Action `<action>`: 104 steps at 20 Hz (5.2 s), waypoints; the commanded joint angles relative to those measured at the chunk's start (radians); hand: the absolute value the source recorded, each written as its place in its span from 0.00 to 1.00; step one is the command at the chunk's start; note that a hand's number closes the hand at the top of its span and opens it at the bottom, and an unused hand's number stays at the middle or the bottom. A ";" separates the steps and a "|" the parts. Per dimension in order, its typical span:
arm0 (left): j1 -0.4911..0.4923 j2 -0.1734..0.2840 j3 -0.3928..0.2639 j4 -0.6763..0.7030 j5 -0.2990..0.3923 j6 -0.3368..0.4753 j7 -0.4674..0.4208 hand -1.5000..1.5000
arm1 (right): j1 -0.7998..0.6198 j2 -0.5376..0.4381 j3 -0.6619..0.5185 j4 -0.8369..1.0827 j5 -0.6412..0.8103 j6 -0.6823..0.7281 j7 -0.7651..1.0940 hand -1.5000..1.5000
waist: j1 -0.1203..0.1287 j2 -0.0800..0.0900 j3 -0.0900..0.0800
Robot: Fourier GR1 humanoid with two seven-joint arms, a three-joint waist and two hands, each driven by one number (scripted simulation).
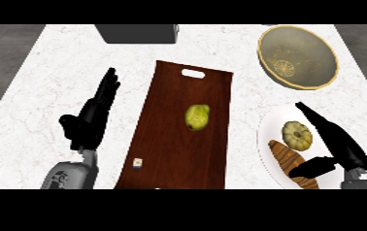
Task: Pick the squash from the plate and place it in the bowl
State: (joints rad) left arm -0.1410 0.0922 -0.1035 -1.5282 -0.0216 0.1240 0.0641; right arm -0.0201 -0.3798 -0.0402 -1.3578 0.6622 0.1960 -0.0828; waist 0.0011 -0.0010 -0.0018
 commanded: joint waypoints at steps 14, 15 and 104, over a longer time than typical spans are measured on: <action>0.048 -0.020 0.017 -0.051 -0.011 -0.037 0.015 0.50 | -0.053 0.025 0.098 0.189 0.161 -0.041 -0.208 1.00 | 0.001 0.001 0.002; -0.034 -0.008 0.062 0.024 -0.002 -0.035 0.007 0.50 | -0.017 0.046 0.108 0.142 0.156 -0.044 -0.194 1.00 | -0.004 0.001 0.002; -0.007 -0.018 0.069 -0.033 -0.022 -0.088 0.040 0.50 | -0.933 -0.139 -0.513 0.915 -0.198 -0.486 -0.181 0.00 | 0.012 0.004 0.003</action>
State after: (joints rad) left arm -0.1726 0.0617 -0.0365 -1.5396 -0.0469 0.0484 0.1000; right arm -0.9450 -0.4708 -0.5064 -0.4211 0.5303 -0.3369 -0.2434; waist 0.0206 0.0072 0.0014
